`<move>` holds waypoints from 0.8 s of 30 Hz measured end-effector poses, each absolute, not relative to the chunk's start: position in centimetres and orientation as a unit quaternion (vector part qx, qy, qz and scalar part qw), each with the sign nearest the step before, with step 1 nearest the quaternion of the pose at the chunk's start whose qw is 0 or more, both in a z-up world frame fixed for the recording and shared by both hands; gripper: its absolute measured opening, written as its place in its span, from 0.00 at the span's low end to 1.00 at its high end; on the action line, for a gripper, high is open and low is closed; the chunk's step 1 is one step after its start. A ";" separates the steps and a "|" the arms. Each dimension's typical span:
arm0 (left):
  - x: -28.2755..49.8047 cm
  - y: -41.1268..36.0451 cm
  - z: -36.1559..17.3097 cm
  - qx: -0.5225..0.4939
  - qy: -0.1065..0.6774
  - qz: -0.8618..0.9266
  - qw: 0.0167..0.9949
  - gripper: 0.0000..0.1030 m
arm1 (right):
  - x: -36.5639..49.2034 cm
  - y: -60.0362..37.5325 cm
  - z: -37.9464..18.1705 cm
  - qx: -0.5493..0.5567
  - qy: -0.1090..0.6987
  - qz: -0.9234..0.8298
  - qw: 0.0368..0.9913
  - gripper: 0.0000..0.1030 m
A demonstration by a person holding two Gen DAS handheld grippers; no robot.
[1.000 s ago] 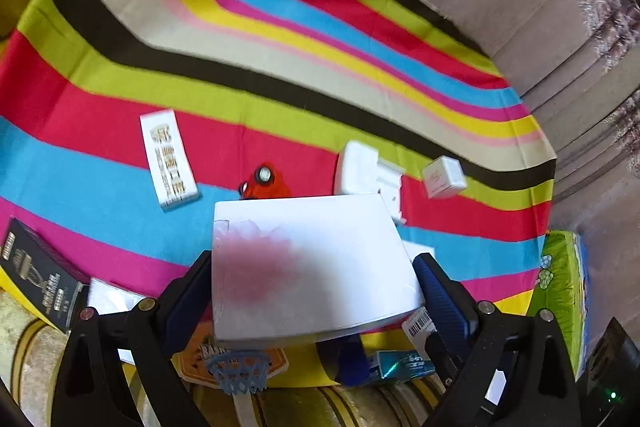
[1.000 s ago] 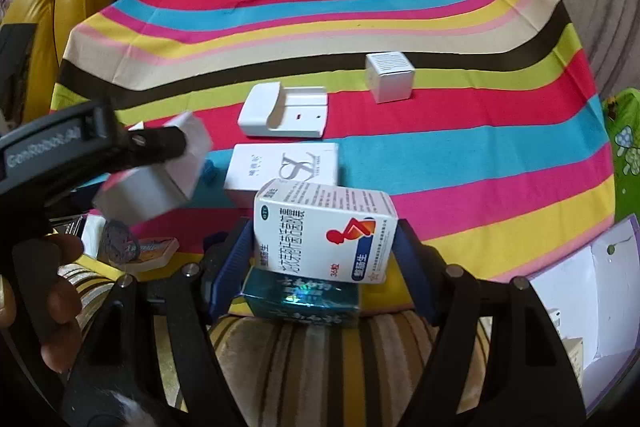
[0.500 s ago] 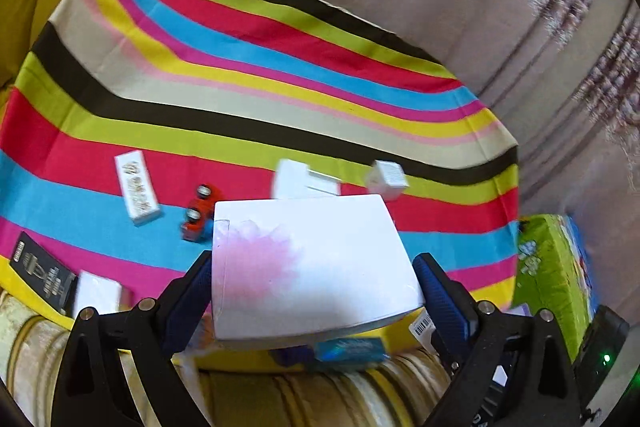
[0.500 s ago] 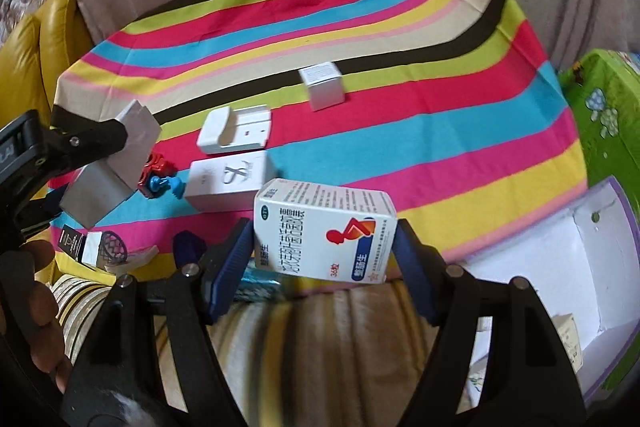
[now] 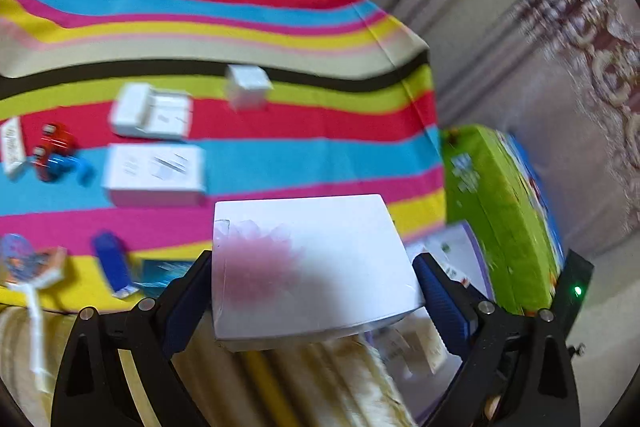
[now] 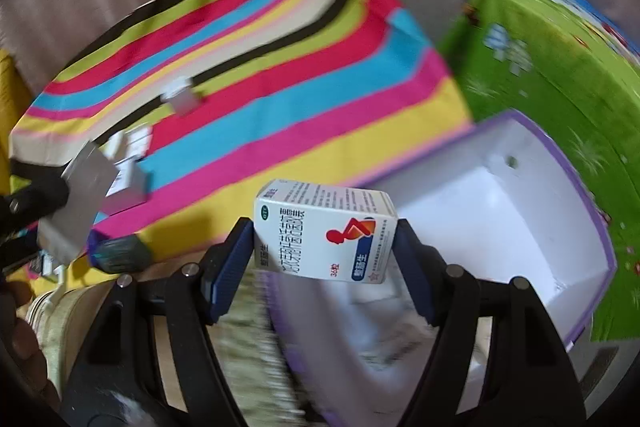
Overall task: Organize rigid objects
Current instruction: 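Release both held boxes into the cardboard box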
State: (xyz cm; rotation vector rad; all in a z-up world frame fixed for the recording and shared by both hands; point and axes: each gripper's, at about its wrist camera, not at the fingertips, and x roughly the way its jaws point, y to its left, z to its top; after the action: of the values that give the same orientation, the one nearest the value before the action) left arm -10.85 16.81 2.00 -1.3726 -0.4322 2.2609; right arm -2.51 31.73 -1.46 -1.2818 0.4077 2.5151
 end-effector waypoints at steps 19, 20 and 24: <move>-9.0 29.3 -2.3 -0.570 -0.100 0.739 0.345 0.95 | 1.0 42.3 -2.9 -0.447 0.176 0.841 0.249 0.71; -9.1 29.3 -2.4 -0.571 -0.104 0.736 0.349 0.96 | 1.1 42.5 -2.9 -0.447 0.177 0.840 0.251 0.71; -9.5 29.4 -3.1 -0.584 -0.129 0.712 0.368 1.00 | 1.3 43.0 -2.7 -0.446 0.180 0.837 0.260 0.76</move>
State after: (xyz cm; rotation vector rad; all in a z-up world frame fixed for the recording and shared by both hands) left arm -9.54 29.45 -3.14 -1.5006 -0.3313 1.8281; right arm 1.33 42.95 -2.73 -1.2082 0.4882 2.2683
